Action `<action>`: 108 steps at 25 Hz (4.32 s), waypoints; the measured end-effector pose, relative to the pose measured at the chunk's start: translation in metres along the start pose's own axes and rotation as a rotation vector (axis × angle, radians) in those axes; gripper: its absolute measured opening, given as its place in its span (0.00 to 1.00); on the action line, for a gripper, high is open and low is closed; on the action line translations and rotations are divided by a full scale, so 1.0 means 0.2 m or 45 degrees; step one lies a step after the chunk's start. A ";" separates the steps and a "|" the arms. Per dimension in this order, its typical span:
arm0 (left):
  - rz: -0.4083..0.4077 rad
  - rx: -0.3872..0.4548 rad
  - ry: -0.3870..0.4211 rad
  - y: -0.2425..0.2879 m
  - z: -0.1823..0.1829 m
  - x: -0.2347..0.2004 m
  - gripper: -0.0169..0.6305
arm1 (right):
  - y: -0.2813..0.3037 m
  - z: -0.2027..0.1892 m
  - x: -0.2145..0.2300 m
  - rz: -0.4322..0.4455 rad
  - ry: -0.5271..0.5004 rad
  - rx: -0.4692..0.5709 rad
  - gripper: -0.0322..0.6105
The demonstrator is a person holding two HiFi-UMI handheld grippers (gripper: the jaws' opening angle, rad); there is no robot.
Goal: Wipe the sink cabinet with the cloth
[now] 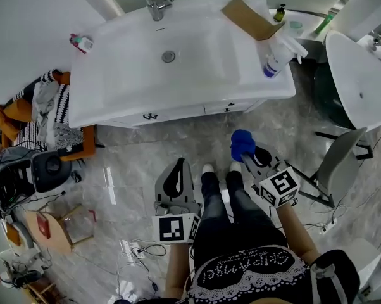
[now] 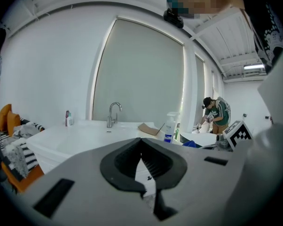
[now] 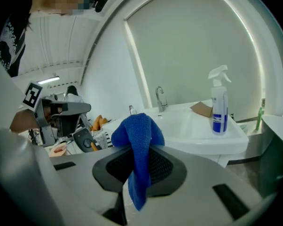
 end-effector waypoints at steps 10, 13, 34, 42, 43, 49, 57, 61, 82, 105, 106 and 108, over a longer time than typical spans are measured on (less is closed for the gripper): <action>0.000 0.077 -0.036 0.24 -0.23 0.04 0.03 | 0.34 -0.18 0.15 0.053 -0.016 0.024 0.15; -0.028 0.068 -0.015 0.28 -0.38 0.06 0.03 | 0.38 -0.29 0.18 0.021 0.004 0.059 0.15; -0.120 0.213 0.197 0.88 -1.82 -0.07 0.03 | 0.98 -1.12 0.66 -0.072 -0.140 0.564 0.15; -0.172 0.242 0.220 1.05 -2.20 -0.07 0.03 | 1.11 -1.26 0.76 -0.136 -0.211 0.716 0.15; -0.180 0.244 0.215 1.05 -2.22 -0.07 0.03 | 1.12 -1.26 0.76 -0.152 -0.215 0.720 0.15; -0.151 0.276 0.176 1.03 -2.23 -0.10 0.03 | 1.15 -1.21 0.69 -0.181 -0.305 0.721 0.14; -0.119 0.298 0.154 0.98 -2.21 -0.16 0.03 | 1.23 -1.01 0.50 -0.093 -0.450 0.762 0.14; -0.104 0.311 0.129 0.92 -2.20 -0.18 0.03 | 1.33 -0.95 0.45 -0.121 -0.509 0.761 0.14; -0.096 0.312 0.097 0.80 -2.21 -0.21 0.03 | 1.33 -0.95 0.51 -0.319 -0.647 0.748 0.14; -0.114 0.303 0.086 0.81 -2.24 -0.24 0.03 | 1.09 -0.98 0.79 -0.502 -0.613 0.744 0.14; -0.118 0.303 0.093 0.81 -2.24 -0.24 0.03 | 1.08 -0.98 0.80 -0.511 -0.612 0.740 0.14; -0.123 0.306 0.098 0.81 -2.24 -0.24 0.03 | 1.05 -0.98 0.84 -0.534 -0.610 0.735 0.14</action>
Point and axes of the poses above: the fingertips, and each gripper's own axes: y forward along the fingers, x to its right, z out of its top, the point moved 7 cm from there along -y, backward along the fingers, and after that the axes turned 1 degree about -y, right-handed, at the moved point
